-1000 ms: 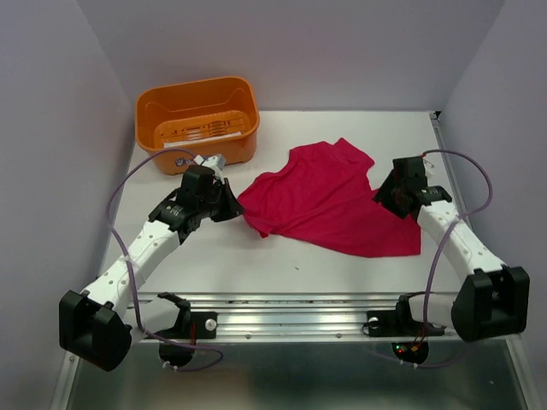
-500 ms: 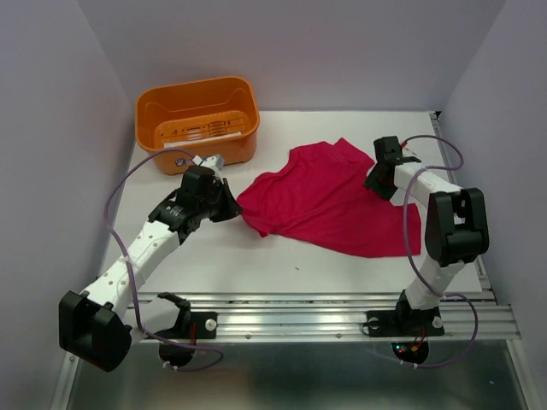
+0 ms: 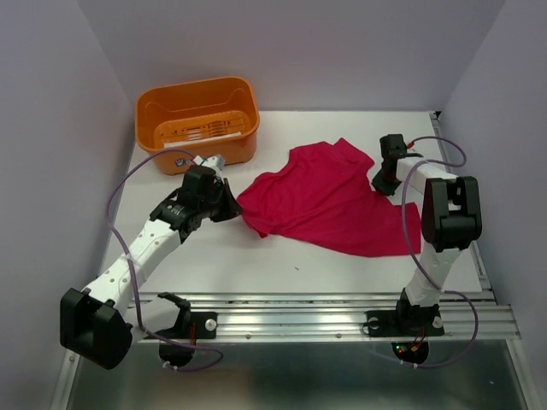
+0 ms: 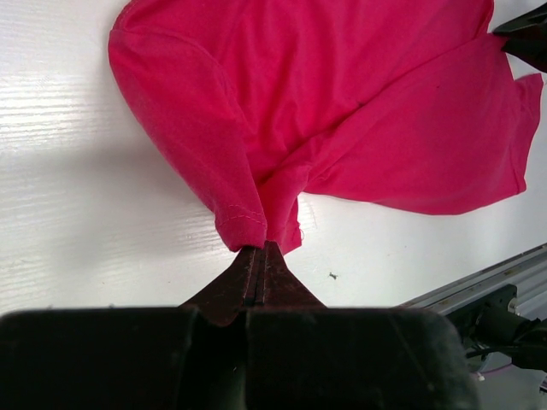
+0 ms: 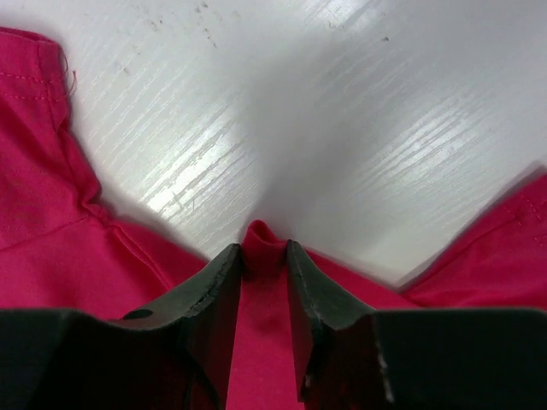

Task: Roll the t-shirts
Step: Flatten out the T-shirt at the center of the board.

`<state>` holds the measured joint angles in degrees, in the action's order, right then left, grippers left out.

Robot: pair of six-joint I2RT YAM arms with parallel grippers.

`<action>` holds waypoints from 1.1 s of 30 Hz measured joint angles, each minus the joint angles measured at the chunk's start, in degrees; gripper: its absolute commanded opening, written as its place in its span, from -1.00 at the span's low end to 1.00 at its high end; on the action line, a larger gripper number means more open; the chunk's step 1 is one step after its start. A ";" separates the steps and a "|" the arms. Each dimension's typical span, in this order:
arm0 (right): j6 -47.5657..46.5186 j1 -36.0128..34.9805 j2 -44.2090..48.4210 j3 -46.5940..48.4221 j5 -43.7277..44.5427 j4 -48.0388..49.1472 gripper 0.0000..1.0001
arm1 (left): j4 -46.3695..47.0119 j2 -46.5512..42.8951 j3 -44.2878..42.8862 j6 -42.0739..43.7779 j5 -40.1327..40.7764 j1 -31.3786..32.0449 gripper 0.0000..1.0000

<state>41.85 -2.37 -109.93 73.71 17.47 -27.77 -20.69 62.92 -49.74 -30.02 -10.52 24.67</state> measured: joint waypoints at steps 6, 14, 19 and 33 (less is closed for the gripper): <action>1.29 0.00 0.02 -0.04 0.61 -0.04 -0.99 | 0.33 0.63 0.00 0.02 0.00 0.00 -1.00; 1.14 0.07 8.07 -0.61 3.67 -0.52 -0.98 | 0.20 2.91 -1.84 0.42 0.26 0.00 -1.00; -0.42 1.44 14.29 2.78 4.46 -0.74 -0.99 | 0.39 8.90 -9.57 0.94 0.50 -0.04 -1.00; -6.88 6.16 23.56 22.58 3.52 -2.32 -0.99 | -0.74 21.81 -46.62 5.97 -1.75 -3.67 -1.00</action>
<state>34.96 3.79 -86.37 96.29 20.99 -30.09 -21.43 84.73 -96.36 -24.05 -12.27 20.99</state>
